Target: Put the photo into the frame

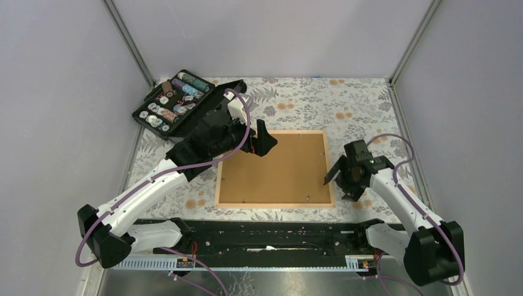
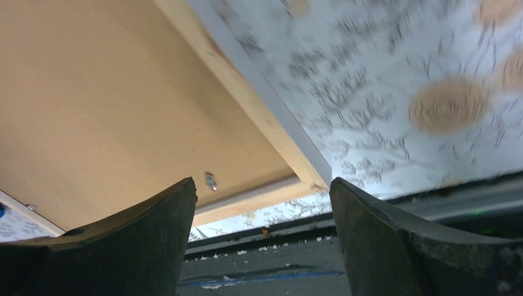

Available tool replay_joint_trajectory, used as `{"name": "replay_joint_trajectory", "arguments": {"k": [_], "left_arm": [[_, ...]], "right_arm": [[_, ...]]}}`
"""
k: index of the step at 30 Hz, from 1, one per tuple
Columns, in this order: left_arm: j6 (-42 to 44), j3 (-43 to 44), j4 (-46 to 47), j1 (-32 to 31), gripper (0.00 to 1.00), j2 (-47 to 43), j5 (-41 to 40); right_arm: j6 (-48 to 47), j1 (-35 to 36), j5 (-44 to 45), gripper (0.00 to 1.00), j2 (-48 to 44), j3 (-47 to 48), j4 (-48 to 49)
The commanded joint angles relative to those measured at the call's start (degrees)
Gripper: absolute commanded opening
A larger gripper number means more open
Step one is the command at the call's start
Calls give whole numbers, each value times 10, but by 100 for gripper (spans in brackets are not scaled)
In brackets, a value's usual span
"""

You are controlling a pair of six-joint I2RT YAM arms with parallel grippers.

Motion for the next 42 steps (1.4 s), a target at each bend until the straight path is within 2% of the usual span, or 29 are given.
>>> {"name": "replay_joint_trajectory", "arguments": {"k": [1, 6, 9, 14, 15, 18, 21, 25, 27, 28, 35, 40, 42], "left_arm": [[-5, 7, 21, 2, 99, -2, 13], [-5, 6, 21, 3, 99, -2, 10], [-5, 5, 21, 3, 99, -3, 5], [-5, 6, 20, 3, 99, 1, 7], [-5, 6, 20, 3, 99, 2, 9], [-5, 6, 19, 3, 99, 5, 7], [-5, 7, 19, 3, 99, 6, 10], [-5, 6, 21, 3, 99, 6, 12], [-5, 8, 20, 3, 99, 7, 12], [-5, 8, 20, 3, 99, 7, 14], [-5, 11, 18, 3, 99, 6, 19], [-4, 9, 18, 3, 99, 3, 18], [-5, 10, 19, 4, 99, 5, 21]], "right_arm": [[174, 20, -42, 84, -59, -69, -30], [260, 63, -31, 80, -87, -110, -19], [281, 75, -46, 79, -65, -131, 10], [320, 82, -14, 75, -48, -163, 54], [329, 82, -8, 73, -47, -168, 65], [339, 82, 9, 56, -39, -165, 82], [326, 82, 67, 43, -13, -145, 87], [267, 76, 145, 24, 41, -94, 89], [197, 62, 172, 5, 81, -62, 100], [156, 49, 173, 0, 104, -48, 113], [-69, -25, 168, 0, 267, 76, 157], [-166, -27, 173, 0, 389, 178, 176], [-179, -32, 182, 0, 434, 224, 167]]}}
